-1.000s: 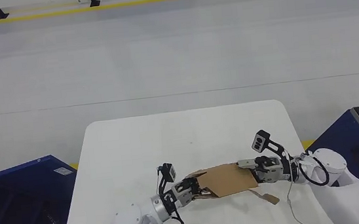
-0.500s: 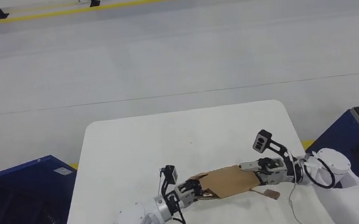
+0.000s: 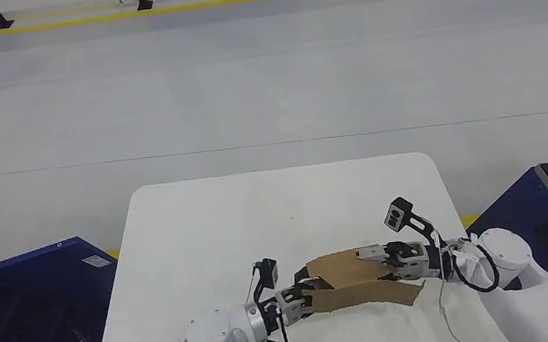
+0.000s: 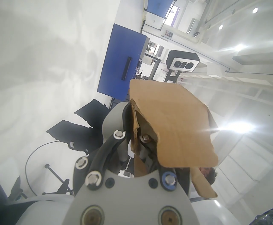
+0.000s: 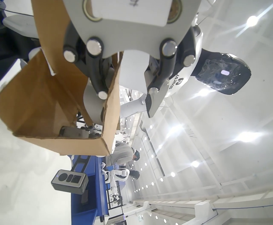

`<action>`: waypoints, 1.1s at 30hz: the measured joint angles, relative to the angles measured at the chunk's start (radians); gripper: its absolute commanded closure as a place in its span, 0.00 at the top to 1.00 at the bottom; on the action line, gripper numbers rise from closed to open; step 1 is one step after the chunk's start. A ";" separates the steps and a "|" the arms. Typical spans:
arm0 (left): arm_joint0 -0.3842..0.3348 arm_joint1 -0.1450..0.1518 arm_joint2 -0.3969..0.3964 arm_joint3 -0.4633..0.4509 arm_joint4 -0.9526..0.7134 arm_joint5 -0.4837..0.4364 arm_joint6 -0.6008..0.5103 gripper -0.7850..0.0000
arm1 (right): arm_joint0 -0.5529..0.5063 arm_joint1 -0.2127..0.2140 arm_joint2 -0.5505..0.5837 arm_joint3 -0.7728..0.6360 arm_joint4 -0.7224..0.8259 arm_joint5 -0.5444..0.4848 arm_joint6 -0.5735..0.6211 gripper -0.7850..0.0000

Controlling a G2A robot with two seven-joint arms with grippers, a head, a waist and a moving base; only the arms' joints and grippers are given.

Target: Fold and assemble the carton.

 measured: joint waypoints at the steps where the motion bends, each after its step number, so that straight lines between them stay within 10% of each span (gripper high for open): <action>1: 0.000 0.000 0.000 0.001 0.000 0.001 0.000 0.00 | 0.001 0.000 -0.002 0.001 -0.003 0.000 0.000 0.38; 7: 0.001 -0.001 0.003 0.007 0.002 0.000 -0.003 0.00 | 0.003 0.003 -0.005 0.006 -0.011 -0.004 -0.004 0.00; 12: 0.002 -0.001 0.002 0.007 0.002 -0.001 -0.002 0.00 | 0.005 0.004 -0.009 0.011 -0.017 -0.008 -0.010 0.00; 13: 0.003 -0.001 0.002 0.007 0.002 -0.001 -0.001 0.25 | 0.005 0.004 -0.010 0.011 -0.017 -0.009 -0.010 0.00; 14: 0.004 -0.001 0.001 0.005 0.003 -0.001 -0.001 1.00 | 0.005 0.005 -0.011 0.012 -0.015 -0.011 -0.012 0.00; 25: 0.027 0.009 -0.090 0.001 -0.014 -0.070 0.071 1.00 | 0.004 -0.001 0.033 0.030 0.062 -0.132 -0.120 0.00; 33: 0.046 0.018 -0.209 -0.020 0.082 -0.402 0.204 1.00 | 0.004 -0.001 0.032 0.030 0.061 -0.124 -0.111 0.00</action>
